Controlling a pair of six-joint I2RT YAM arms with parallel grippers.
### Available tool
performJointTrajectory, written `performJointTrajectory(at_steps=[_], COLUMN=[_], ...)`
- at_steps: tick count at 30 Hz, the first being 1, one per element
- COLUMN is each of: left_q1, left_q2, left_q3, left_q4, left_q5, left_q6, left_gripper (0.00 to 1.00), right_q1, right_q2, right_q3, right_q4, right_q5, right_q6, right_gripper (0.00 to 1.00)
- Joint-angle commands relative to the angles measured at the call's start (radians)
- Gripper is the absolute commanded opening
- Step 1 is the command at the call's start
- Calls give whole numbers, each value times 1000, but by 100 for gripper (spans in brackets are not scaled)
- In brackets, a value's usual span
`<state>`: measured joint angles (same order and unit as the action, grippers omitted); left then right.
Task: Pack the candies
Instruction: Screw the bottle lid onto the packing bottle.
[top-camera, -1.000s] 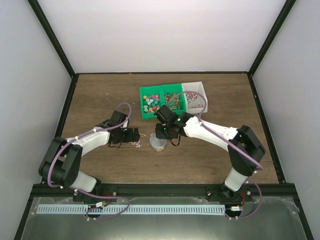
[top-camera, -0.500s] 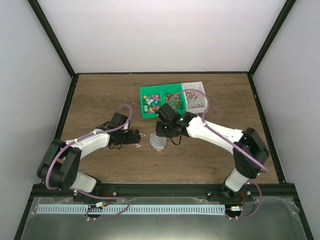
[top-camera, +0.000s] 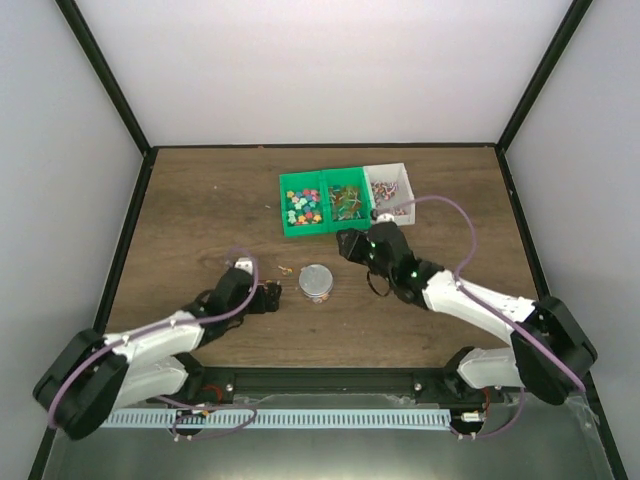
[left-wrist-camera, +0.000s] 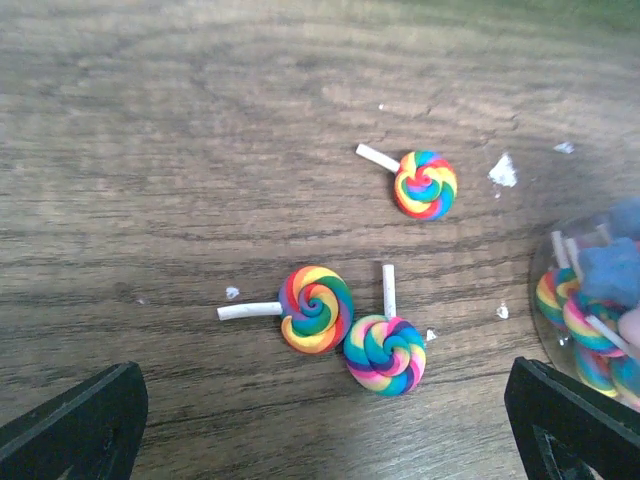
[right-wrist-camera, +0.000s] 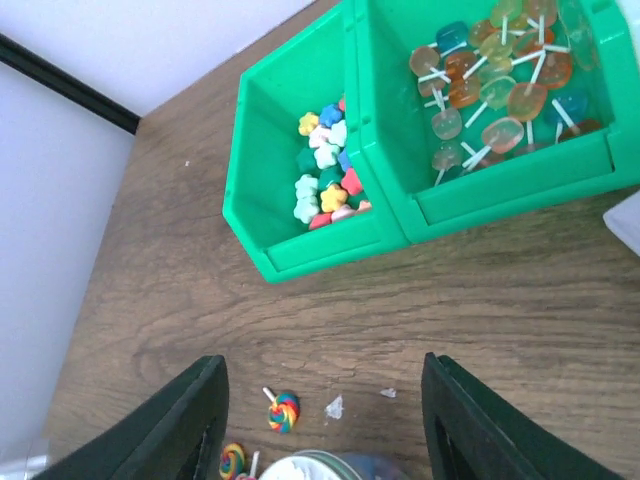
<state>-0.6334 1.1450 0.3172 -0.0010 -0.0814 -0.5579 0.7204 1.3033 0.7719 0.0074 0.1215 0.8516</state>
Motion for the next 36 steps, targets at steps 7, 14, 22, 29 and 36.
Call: performJointTrajectory(at_steps=[7,14,22,29,36], left_q1=[-175,-401,-461,-524,-545], left_q2=[-31,309,852,934,878], left_q3=[-237,-287,-393,-368,-340], left_q4=[477,962,1712,1771,1772], left_q5=[-285,-481,-413,-420,-416], left_q6=[47,140,166,195,356], left_gripper=[100,100,100,100,100], right_q1=[7,-46,-100,-103,-104], right_q2=[23,83,13,-37,-108], right_q3=[-209,-359,-536,-553,-586], right_q4=[688,978,1043,1013,971], right_q5=[34,-25,-110,-96,-75], right_q6=[-66,-74,-8,-53,-75], right_gripper=[68,83,90,89,88])
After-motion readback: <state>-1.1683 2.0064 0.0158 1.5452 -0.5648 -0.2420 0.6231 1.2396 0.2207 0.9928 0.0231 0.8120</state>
